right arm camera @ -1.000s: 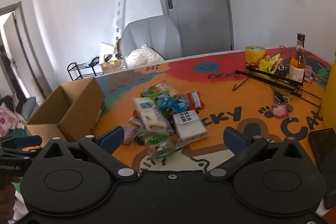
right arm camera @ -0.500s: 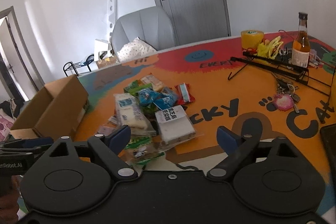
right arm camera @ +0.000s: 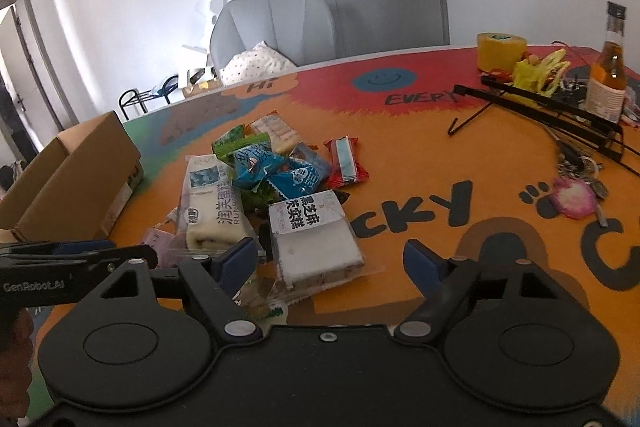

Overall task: Organize snacks
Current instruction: 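Reach the left gripper to the purple snack bag while the right grips the white cake box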

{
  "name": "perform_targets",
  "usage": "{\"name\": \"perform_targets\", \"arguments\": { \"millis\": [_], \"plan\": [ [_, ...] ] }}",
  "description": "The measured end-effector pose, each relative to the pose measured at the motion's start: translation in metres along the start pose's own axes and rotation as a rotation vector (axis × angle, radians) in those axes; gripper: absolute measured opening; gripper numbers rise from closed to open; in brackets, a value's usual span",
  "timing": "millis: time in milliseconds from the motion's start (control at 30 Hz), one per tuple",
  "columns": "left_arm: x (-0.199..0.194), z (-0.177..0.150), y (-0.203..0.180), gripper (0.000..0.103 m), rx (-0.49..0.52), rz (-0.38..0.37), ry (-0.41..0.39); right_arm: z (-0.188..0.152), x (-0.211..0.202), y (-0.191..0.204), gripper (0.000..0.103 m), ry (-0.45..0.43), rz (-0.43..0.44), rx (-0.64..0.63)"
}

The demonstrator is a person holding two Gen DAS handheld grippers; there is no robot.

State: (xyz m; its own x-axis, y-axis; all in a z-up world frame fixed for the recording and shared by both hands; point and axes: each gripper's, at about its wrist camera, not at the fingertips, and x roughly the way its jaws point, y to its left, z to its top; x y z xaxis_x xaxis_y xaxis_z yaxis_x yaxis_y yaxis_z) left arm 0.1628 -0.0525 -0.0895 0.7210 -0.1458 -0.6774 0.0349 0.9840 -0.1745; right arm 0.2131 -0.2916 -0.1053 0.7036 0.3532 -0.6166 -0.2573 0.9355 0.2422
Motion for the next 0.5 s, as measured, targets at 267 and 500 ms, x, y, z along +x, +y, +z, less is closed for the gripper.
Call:
{"name": "perform_targets", "arguments": {
  "millis": [267, 500],
  "plan": [
    [0.023, 0.008, 0.004, 0.065, -0.011, 0.038, 0.023, 0.009, 0.023, 0.003, 0.081, 0.034, 0.01, -0.035],
    [0.033, 0.005, 0.008, 0.065, -0.013, 0.035, 0.031, 0.007, 0.037, 0.008, 0.079, 0.065, 0.013, -0.058]
  ]
}}
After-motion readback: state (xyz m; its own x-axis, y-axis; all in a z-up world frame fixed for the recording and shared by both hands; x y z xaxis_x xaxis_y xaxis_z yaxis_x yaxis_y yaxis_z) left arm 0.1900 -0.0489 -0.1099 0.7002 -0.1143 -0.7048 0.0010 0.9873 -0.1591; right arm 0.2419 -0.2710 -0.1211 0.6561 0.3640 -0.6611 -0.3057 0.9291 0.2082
